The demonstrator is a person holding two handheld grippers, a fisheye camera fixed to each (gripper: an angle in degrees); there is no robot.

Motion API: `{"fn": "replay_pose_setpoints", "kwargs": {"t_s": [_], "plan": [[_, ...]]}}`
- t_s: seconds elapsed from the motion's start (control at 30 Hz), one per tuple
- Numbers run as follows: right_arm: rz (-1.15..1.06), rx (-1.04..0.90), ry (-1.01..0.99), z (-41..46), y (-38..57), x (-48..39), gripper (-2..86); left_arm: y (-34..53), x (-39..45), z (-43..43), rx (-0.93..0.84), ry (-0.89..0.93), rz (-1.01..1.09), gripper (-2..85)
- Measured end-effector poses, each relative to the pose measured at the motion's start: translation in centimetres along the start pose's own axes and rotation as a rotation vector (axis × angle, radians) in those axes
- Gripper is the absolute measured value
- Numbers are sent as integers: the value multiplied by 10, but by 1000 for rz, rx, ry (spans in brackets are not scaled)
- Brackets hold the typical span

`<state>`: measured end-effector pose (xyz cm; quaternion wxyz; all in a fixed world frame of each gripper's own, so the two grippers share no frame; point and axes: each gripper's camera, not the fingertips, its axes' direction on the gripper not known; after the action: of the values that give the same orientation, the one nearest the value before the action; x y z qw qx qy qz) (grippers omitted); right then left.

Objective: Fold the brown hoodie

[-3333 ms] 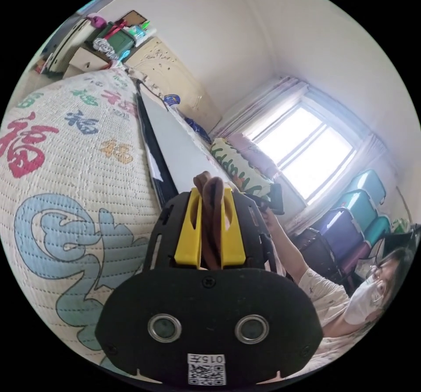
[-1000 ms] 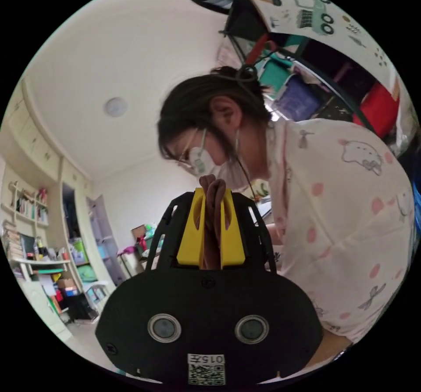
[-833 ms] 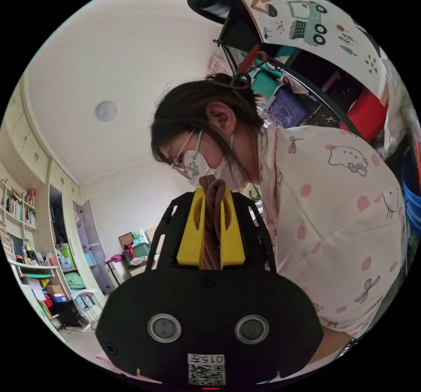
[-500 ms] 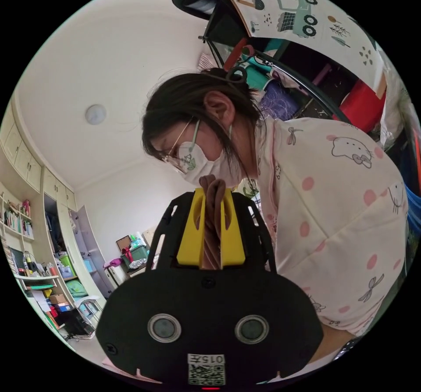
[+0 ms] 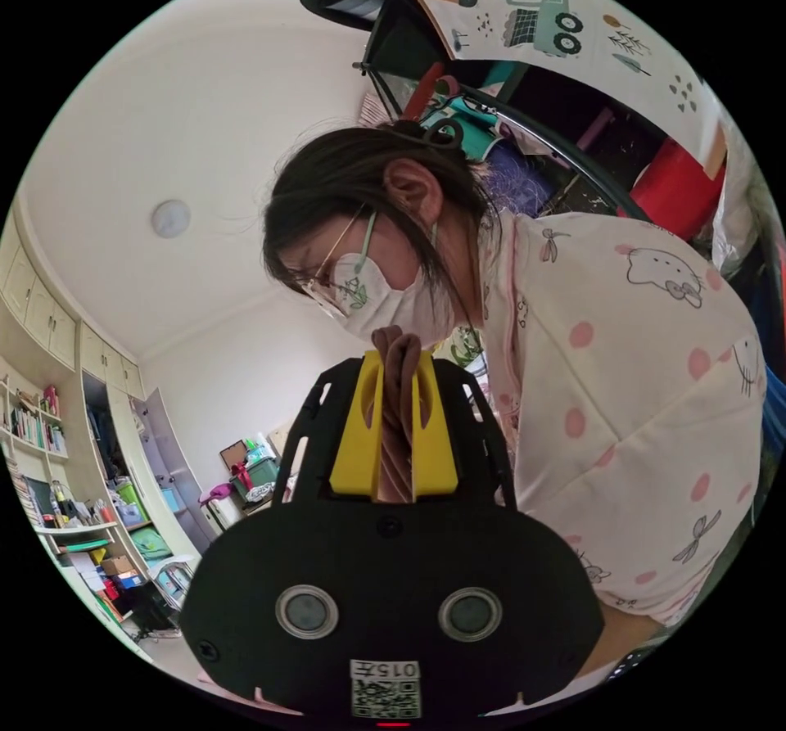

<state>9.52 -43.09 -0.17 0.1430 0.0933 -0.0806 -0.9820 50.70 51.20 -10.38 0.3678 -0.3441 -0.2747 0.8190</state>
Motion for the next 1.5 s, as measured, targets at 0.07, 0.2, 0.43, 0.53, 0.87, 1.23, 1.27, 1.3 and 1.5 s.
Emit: {"fn": "replay_pose_setpoints", "kwargs": {"t_s": [0.07, 0.2, 0.43, 0.53, 0.87, 1.23, 1.27, 1.3, 1.5], "plan": [[2, 4, 8, 5, 0, -4, 49, 2, 6, -8, -12, -9, -1, 37], [18, 8, 1, 20, -2, -8, 49, 7, 15, -24, -18, -20, -15, 37], [23, 5, 10, 75, -12, -28, 49, 14, 40, -62, -21, -50, -34, 38], [26, 2, 43, 120, -23, -31, 48, 20, 43, -82, -35, -96, -95, 39], [190, -274, 289, 459, -88, 63, 46, 118, -15, -188, -306, -1041, -813, 63], [112, -686, 554, 729, -16, 71, -5, 180, -59, -207, -543, -1150, -907, -2], [121, -754, 541, 758, -12, 73, -5, 202, -77, -214, -562, -1080, -996, -4], [126, -790, 541, 773, -10, 74, -5, 213, -86, -216, -585, -1047, -1033, -5], [-40, -880, 658, 879, -4, 25, -6, 260, -152, -217, -917, -1086, -967, -8]]}}
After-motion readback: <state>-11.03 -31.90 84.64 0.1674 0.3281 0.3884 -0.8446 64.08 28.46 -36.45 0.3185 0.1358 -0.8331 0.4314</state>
